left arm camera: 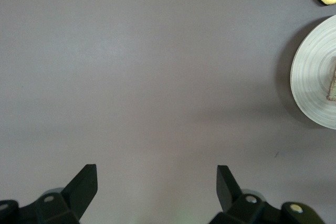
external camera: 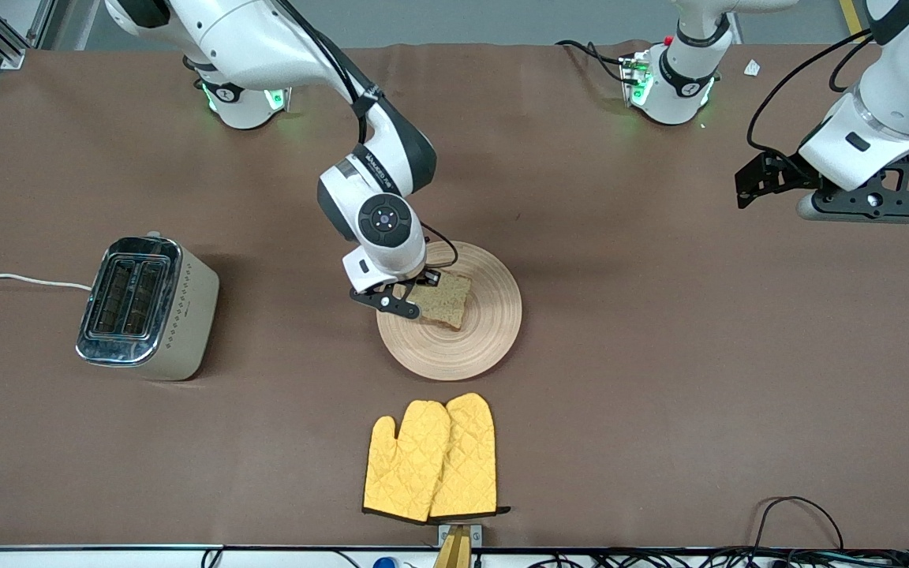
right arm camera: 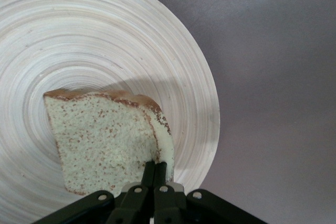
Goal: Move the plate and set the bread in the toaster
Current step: 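Lift the bread slice off the plate with the right gripper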
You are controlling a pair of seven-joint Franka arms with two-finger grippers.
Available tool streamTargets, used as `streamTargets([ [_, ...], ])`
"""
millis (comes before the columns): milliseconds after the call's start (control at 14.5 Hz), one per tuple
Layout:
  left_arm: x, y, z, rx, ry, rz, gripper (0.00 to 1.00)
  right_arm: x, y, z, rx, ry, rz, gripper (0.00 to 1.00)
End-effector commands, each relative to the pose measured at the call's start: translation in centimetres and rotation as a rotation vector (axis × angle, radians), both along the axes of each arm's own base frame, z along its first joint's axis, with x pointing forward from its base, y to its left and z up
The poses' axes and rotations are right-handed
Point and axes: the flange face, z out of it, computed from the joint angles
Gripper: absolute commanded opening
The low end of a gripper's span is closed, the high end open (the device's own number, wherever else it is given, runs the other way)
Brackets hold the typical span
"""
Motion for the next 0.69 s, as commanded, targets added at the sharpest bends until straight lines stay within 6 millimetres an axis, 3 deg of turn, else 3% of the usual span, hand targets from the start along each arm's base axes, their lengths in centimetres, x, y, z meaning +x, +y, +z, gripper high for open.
streamTargets([
  [0, -0.2, -0.2, 0.1, -0.014, -0.004, 0.005, 1.0, -0.2, 0.2, 2.8, -0.016, 0.007, 0.0, 0.0],
  [621, -0.1, -0.2, 0.1, -0.014, -0.006, 0.005, 1.0, -0.4, 0.1, 6.5, -0.028, 0.004, 0.019, 0.0],
])
